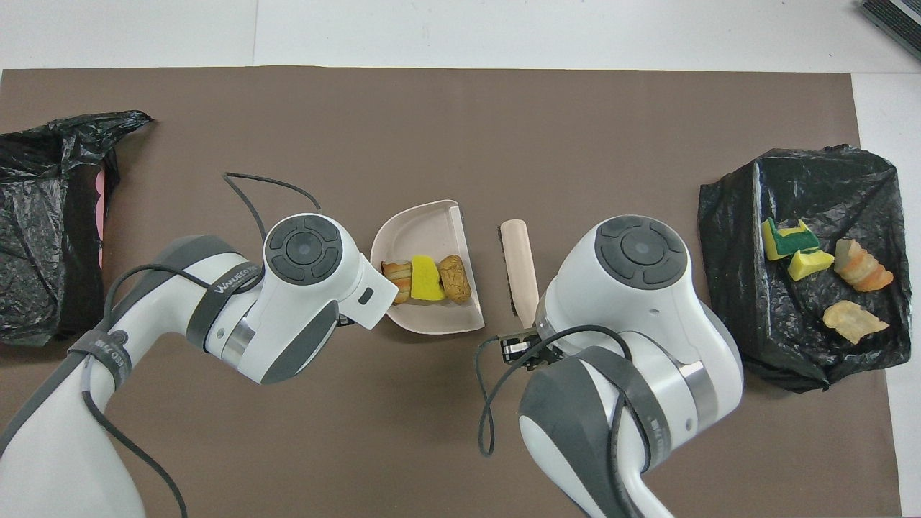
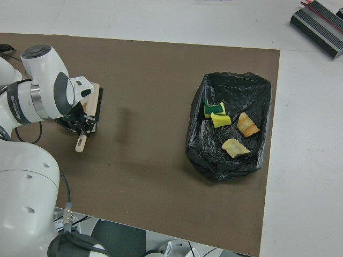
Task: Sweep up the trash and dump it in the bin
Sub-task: 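Carry the loaded dustpan to the black bag nearest the left arm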
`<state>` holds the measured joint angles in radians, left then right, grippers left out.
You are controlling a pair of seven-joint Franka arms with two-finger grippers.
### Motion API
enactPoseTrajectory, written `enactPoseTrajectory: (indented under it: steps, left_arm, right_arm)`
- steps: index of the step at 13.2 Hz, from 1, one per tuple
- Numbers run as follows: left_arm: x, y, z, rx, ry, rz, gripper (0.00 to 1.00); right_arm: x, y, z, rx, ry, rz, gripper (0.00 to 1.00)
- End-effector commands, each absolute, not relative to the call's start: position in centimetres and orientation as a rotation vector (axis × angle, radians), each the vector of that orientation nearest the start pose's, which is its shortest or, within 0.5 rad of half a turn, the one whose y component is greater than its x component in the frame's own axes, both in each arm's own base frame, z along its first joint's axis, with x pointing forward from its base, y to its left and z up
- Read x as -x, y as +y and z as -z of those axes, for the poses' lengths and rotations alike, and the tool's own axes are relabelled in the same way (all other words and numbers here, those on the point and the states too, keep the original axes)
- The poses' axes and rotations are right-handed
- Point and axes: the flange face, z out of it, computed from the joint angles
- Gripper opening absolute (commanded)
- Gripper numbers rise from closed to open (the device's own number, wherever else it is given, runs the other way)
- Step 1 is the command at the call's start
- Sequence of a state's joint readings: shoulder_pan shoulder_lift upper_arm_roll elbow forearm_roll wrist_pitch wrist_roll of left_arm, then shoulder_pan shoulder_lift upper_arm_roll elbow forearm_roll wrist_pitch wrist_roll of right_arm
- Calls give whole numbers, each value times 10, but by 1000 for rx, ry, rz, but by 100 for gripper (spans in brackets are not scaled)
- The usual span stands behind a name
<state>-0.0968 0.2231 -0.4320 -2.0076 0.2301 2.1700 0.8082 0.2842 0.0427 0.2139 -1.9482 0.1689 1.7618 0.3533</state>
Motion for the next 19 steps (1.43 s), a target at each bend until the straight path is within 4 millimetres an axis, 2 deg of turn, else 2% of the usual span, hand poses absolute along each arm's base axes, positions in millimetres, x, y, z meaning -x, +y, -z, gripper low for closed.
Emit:
enactPoseTrajectory:
  steps: [1, 2, 4, 5, 6, 7, 13, 16, 17, 19]
  left_arm:
    - [-517, -267, -358, 2227, 2076, -56, 0]
    - [-517, -265, -362, 2217, 2103, -53, 0]
    - [-527, -241, -379, 2222, 2126, -15, 0]
    - [-530, -226, -390, 2198, 2161, -7, 0]
    - [-536, -207, -397, 2180, 2182, -2, 0]
    - [-540, -187, -409, 2208, 2190, 32, 0]
    - [-565, -16, -460, 2389, 2167, 142, 0]
    - [-568, 80, -474, 2539, 2020, 244, 0]
    - [-571, 107, -481, 2556, 1977, 277, 0]
    - [-578, 158, -490, 2584, 1859, 273, 0]
  right_arm:
    - [-442, 286, -458, 3137, 2, -422, 0]
    - [-429, 291, -463, 3156, 48, -453, 0]
    - [-397, 302, -456, 3142, 88, -478, 0]
    - [-374, 307, -448, 3071, 95, -493, 0]
    - [-359, 304, -436, 3015, 137, -498, 0]
    - [-338, 318, -421, 3011, 98, -495, 0]
    - [-287, 350, -367, 3024, 74, -418, 0]
    - [-278, 352, -355, 3039, 55, -441, 0]
    - [-266, 358, -351, 3045, 17, -437, 0]
    - [-266, 356, -341, 3046, 31, -428, 0]
